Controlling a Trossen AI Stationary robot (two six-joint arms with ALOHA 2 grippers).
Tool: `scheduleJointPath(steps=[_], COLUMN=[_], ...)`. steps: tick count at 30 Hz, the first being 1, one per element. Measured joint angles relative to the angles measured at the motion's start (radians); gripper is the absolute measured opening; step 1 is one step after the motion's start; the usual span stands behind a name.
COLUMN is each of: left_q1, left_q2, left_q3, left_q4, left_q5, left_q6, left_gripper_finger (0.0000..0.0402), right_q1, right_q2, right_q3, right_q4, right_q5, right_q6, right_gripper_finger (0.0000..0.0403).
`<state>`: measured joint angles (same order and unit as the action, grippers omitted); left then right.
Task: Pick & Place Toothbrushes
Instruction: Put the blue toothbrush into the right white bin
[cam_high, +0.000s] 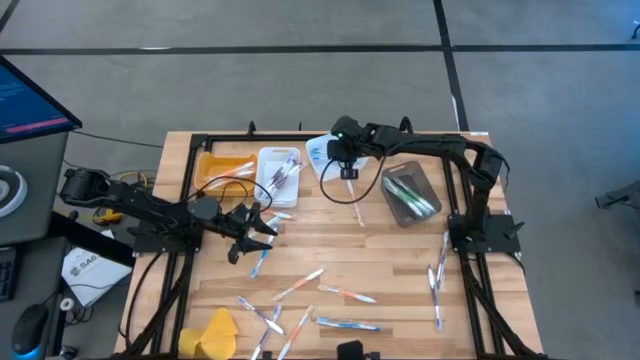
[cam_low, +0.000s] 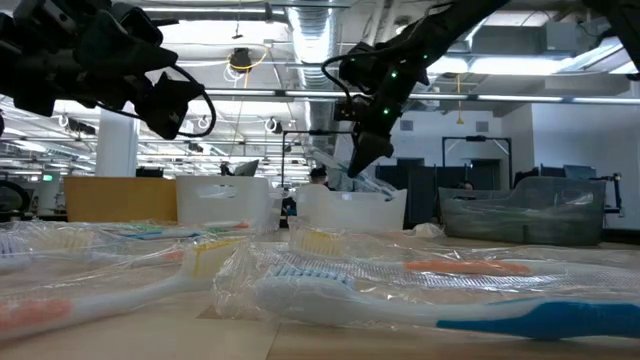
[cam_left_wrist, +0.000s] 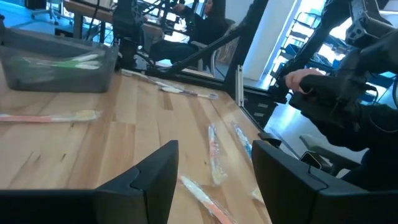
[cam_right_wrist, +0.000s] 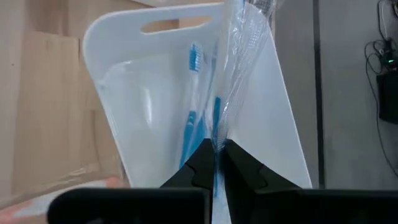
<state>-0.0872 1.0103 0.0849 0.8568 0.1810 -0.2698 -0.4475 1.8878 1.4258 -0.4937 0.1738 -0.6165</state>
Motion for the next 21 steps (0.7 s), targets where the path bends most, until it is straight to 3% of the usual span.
scheduleJointPath(steps=[10,21], left_q1=[0.0,0.0], left_q2=[0.0,0.0], left_q3=[0.0,0.0], left_q4=[0.0,0.0], left_q5=[0.0,0.0], left_q6=[0.001,0.003], left_gripper_finger=[0.0197,0.0197], right_q1=[-0.013,-0.018], right_q2=[0.045,0.048], right_q3=[0.0,-0.004], right_q4=[0.006,0.004], right_q5=[-0.041,-0.037], right_q6=[0.021,0.053], right_gripper_finger=[0.0013,0.0055])
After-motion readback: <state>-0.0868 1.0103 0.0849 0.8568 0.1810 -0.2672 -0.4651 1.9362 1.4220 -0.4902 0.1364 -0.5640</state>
